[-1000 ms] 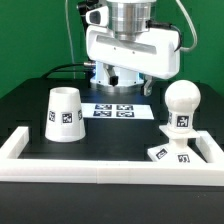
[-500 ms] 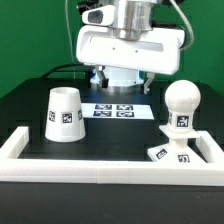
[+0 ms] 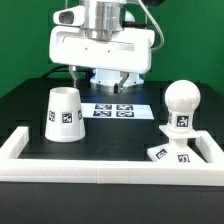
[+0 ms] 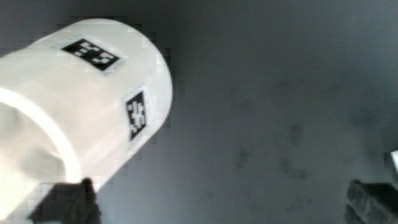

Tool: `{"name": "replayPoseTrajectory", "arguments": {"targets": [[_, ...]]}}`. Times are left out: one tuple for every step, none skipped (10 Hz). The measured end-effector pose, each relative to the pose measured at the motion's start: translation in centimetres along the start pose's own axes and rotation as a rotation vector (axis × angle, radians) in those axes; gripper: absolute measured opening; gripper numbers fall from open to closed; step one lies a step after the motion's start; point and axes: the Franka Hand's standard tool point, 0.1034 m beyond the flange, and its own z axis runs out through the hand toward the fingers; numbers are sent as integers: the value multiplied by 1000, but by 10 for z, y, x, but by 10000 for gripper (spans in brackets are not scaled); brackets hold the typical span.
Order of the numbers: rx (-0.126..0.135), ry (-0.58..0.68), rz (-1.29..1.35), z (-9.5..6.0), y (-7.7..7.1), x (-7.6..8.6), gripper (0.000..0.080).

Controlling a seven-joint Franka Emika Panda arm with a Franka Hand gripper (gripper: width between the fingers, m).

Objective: Assemble lamp

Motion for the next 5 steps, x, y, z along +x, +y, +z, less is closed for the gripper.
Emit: {"name": "replayPoseTrajectory", "arguments": {"targets": [[0,0,0,0,1,0,699],[1,0,-14,0,3,1,699],[18,1,-55,-3,16,6,699],[21,19,-48,-3,29,8,699],[17,28,-61,0,35,6,699]]}}
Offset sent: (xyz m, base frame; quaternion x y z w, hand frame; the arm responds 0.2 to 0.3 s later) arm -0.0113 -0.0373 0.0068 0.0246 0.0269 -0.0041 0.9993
